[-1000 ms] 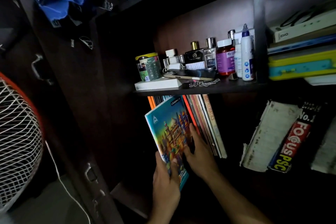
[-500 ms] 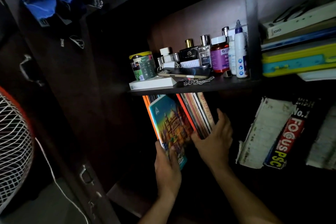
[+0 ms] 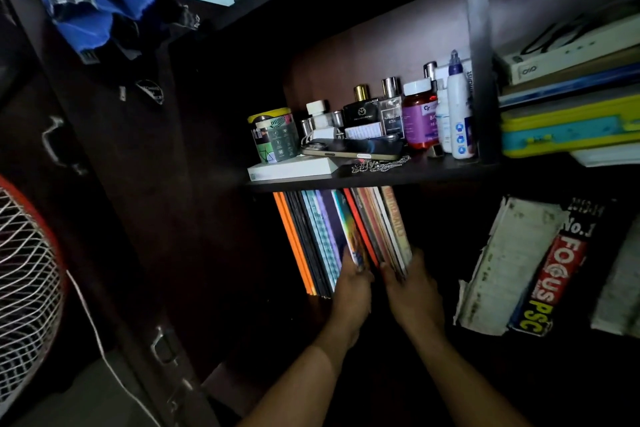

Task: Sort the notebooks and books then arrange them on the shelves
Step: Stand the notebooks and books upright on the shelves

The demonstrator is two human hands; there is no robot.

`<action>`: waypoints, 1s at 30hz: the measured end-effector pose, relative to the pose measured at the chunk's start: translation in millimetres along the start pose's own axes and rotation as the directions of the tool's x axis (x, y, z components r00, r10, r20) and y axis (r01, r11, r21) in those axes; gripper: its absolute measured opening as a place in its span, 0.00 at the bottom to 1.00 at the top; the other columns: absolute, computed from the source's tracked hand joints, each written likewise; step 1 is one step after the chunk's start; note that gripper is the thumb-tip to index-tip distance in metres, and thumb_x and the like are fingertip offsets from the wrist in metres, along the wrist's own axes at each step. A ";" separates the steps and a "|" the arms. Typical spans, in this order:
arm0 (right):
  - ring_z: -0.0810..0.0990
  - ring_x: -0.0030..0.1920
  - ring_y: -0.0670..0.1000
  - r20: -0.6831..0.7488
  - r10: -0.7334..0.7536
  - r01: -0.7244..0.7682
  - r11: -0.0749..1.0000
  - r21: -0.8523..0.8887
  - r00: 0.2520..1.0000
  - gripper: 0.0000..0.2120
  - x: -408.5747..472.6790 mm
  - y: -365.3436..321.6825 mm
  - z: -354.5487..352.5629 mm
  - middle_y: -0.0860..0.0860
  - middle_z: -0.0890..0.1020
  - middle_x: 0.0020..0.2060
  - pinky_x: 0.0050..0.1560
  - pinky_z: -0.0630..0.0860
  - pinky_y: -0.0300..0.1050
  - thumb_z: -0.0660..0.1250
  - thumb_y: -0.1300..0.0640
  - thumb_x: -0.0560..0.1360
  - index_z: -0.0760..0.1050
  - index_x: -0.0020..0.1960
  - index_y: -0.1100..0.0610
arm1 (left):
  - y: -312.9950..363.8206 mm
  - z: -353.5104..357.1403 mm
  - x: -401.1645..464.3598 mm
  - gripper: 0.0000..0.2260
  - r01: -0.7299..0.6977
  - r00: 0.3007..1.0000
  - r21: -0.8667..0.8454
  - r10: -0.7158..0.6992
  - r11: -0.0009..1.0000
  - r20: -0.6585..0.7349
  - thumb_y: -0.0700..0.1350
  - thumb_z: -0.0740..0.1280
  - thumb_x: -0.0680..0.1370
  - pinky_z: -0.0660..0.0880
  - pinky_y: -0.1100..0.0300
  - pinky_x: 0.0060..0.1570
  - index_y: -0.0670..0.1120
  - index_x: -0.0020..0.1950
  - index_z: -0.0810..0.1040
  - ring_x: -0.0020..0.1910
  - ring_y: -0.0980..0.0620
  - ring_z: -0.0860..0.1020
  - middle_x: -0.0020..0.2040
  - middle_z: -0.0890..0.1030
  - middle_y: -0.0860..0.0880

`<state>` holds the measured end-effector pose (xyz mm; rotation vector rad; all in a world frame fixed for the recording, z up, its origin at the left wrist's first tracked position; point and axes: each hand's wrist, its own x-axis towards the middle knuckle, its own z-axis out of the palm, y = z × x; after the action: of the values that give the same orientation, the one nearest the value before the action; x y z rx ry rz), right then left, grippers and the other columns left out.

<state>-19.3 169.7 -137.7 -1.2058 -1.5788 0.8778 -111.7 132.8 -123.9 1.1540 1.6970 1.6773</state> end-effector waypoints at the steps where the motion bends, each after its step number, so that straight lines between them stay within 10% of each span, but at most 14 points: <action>1: 0.81 0.60 0.59 0.000 -0.014 0.014 1.000 -0.012 1.000 0.25 -1.3 0.1 1.9 0.56 0.80 0.64 0.57 0.78 0.52 0.65 0.45 0.79 0.65 0.72 0.52 | 9.9 6.6 0.0 0.17 0.040 0.999 -0.165 -0.038 0.985 0.011 0.33 0.57 0.80 0.80 0.61 0.43 0.49 0.64 0.74 0.40 0.56 0.83 0.45 0.84 0.52; 6: 0.80 0.62 0.57 0.008 -0.058 0.058 0.998 0.020 0.998 0.25 -3.5 0.5 8.2 0.53 0.78 0.65 0.58 0.76 0.49 0.66 0.50 0.79 0.64 0.73 0.52 | 19.3 17.4 -1.3 0.26 0.169 0.986 -0.577 -0.138 0.799 0.097 0.59 0.50 0.85 0.80 0.56 0.57 0.47 0.56 0.84 0.57 0.47 0.83 0.58 0.84 0.43; 11: 0.76 0.67 0.57 0.048 -0.090 0.088 0.995 0.042 0.995 0.30 -1.7 5.7 14.3 0.53 0.73 0.71 0.63 0.76 0.53 0.66 0.53 0.79 0.57 0.77 0.51 | 4.1 18.1 -0.3 0.27 0.197 0.980 -0.564 -0.142 0.802 0.140 0.61 0.50 0.84 0.81 0.62 0.40 0.45 0.55 0.82 0.47 0.51 0.86 0.50 0.87 0.45; 18: 0.58 0.79 0.52 0.222 -0.223 0.200 0.972 0.122 0.949 0.41 17.7 24.8 10.5 0.51 0.56 0.81 0.77 0.60 0.53 0.65 0.54 0.81 0.41 0.82 0.46 | -21.4 14.7 24.3 0.41 0.081 0.988 -0.294 -0.115 0.952 -0.101 0.75 0.52 0.73 0.56 0.53 0.78 0.53 0.80 0.61 0.73 0.62 0.59 0.72 0.62 0.62; 25: 0.78 0.62 0.49 0.291 -0.171 0.103 0.967 0.234 0.941 0.44 34.8 34.8 -12.0 0.48 0.76 0.66 0.60 0.75 0.43 0.80 0.57 0.69 0.58 0.77 0.47 | -16.2 18.5 22.1 0.37 0.151 0.987 -0.441 -0.156 0.885 0.026 0.76 0.57 0.73 0.77 0.50 0.63 0.51 0.69 0.78 0.63 0.48 0.81 0.64 0.82 0.47; 30: 0.80 0.60 0.44 0.411 -0.149 0.031 0.959 0.281 0.900 0.46 40.3 36.3 -27.0 0.41 0.78 0.63 0.62 0.79 0.59 0.81 0.55 0.67 0.59 0.76 0.41 | -18.7 14.7 19.7 0.26 0.140 0.987 -0.516 -0.078 0.845 0.139 0.62 0.57 0.81 0.81 0.50 0.55 0.47 0.71 0.76 0.64 0.41 0.80 0.65 0.80 0.40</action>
<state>13.8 218.1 -152.6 -0.7692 -1.7717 1.3147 -114.2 159.2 -139.7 0.8480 1.1009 1.8067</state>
